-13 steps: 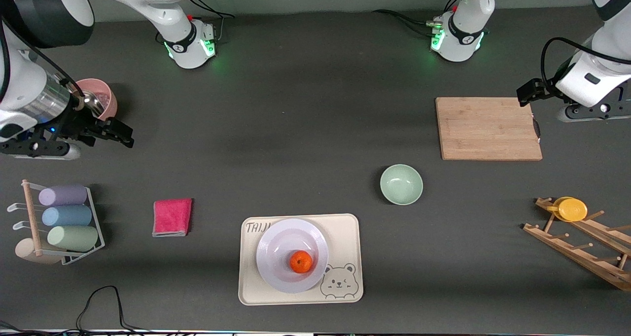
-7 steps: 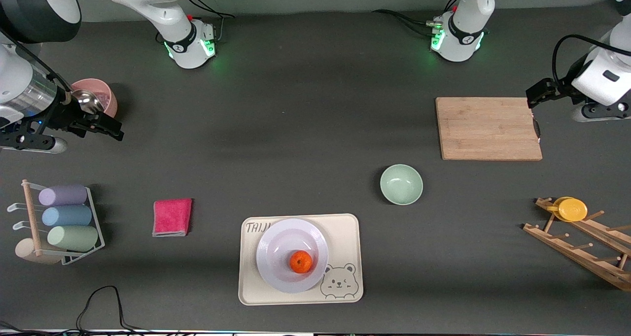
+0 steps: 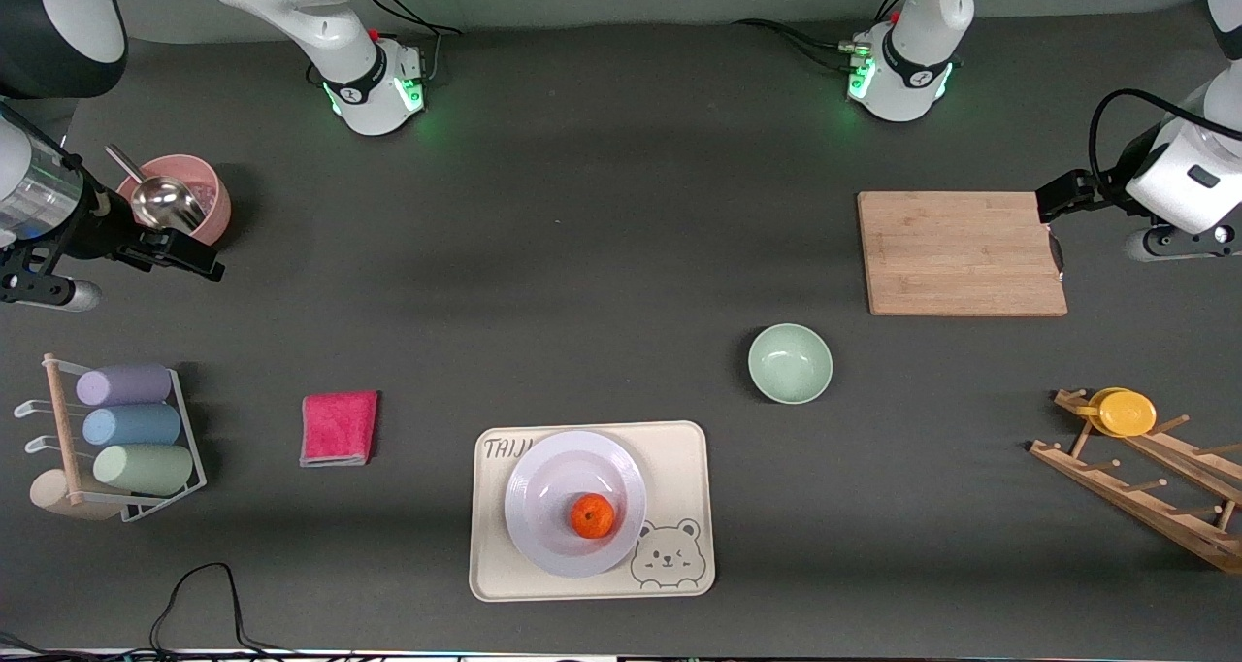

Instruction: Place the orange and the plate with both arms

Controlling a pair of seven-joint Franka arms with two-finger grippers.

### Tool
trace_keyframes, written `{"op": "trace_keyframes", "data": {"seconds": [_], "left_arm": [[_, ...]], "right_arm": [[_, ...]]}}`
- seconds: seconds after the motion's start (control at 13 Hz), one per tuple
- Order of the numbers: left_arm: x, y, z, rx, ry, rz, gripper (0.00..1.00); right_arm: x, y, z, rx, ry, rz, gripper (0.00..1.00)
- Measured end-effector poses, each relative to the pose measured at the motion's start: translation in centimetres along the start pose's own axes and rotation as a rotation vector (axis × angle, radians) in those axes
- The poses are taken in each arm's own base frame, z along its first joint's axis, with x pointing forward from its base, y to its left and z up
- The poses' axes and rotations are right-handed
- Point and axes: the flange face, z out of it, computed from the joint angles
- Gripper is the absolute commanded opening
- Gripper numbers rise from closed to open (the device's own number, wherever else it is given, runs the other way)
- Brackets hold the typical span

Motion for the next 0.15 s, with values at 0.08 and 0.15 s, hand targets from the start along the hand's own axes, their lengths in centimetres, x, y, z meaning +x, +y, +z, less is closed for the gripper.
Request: {"op": "trace_keyframes", "data": {"seconds": [0.08, 0.15], "left_arm": [[-0.02, 0.07, -0.09, 0.000, 0.000, 0.001, 1.00], [-0.04, 0.11, -0.17, 0.000, 0.001, 0.002, 1.00]], "right_arm": [[-0.11, -0.22, -0.70, 0.003, 0.002, 0.011, 1.00], [-0.16, -0.32, -1.16, 0.003, 0.005, 0.015, 1.00]]}}
